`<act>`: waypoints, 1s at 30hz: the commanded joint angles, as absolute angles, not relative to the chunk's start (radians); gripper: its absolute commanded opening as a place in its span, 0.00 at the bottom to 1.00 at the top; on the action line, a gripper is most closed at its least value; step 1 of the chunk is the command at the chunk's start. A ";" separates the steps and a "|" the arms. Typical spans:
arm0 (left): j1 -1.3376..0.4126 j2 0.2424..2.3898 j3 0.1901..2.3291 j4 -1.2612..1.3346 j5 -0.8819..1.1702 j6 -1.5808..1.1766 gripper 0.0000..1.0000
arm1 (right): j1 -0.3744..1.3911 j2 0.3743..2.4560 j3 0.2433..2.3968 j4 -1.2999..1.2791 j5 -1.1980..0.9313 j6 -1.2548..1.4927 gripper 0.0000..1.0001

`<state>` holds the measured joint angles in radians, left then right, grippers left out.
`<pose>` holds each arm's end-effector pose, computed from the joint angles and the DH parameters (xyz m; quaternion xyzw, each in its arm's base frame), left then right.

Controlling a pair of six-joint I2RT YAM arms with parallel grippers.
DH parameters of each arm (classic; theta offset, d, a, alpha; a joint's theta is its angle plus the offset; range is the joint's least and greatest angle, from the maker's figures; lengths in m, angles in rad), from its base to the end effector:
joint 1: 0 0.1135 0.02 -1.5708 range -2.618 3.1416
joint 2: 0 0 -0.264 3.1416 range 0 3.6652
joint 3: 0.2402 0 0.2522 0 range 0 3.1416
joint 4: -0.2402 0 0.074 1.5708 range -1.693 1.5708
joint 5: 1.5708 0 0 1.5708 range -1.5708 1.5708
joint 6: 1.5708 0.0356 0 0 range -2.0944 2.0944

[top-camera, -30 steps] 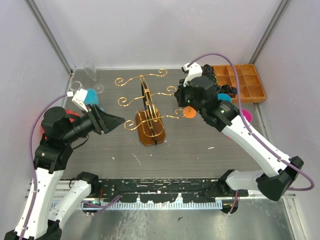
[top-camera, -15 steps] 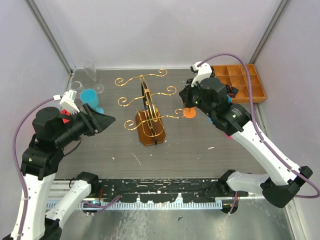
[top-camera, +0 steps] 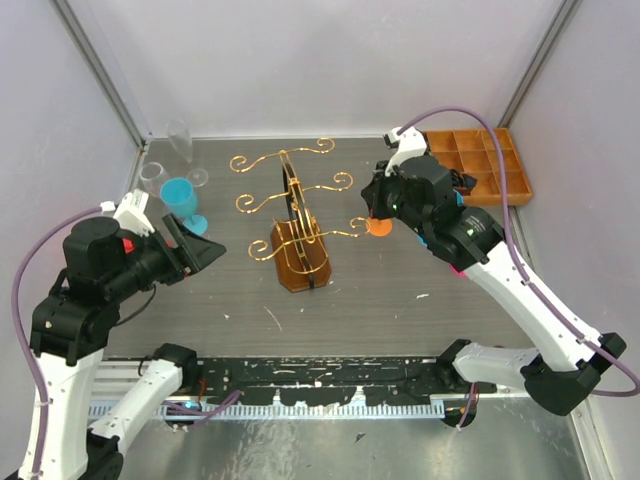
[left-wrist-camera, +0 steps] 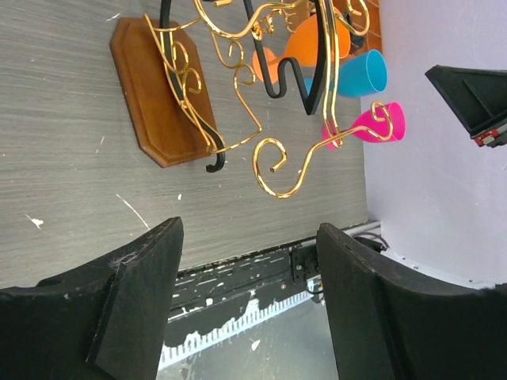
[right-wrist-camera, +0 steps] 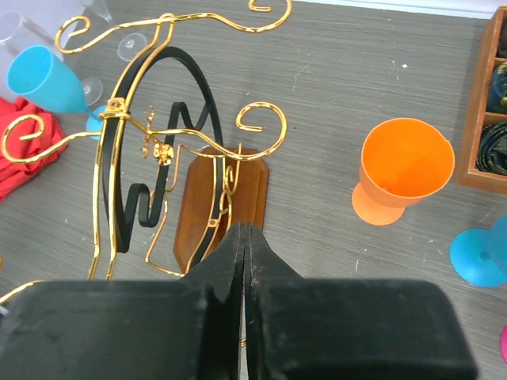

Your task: Take the wine glass off the wine glass rack

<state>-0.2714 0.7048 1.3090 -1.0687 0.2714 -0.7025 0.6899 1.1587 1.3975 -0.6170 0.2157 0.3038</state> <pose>0.0776 -0.0315 0.4246 -0.1109 0.8387 -0.3453 0.4062 0.1893 0.1463 0.4315 -0.0985 0.8189 0.1878 0.5333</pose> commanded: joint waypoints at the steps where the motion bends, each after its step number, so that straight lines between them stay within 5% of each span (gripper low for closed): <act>1: -0.275 0.734 1.310 -1.058 0.264 -0.662 0.75 | 0.689 1.172 1.432 -0.604 0.291 0.321 0.01; 9: -0.275 0.742 1.317 -0.932 0.279 -0.614 0.80 | 0.689 1.202 1.442 -0.602 0.365 0.299 0.01; 12: -0.275 0.759 1.332 -0.913 0.280 -0.596 0.82 | 0.689 1.186 1.430 -0.587 0.367 0.300 0.19; 15: -0.275 0.769 1.329 -0.880 0.302 -0.592 0.87 | 0.690 1.153 1.405 -0.577 0.381 0.307 0.22; 21: -0.275 0.772 1.315 -0.844 0.318 -0.582 0.87 | 0.690 1.107 1.356 -0.572 0.452 0.317 0.48; 30: -0.275 0.744 1.310 -0.869 0.307 -0.555 0.91 | 0.689 1.114 1.349 -0.604 0.481 0.343 0.51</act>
<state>-0.2722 0.7673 1.3048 -0.8833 0.3004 -0.5850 0.6895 1.1194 1.3502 -0.6186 0.4416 0.3138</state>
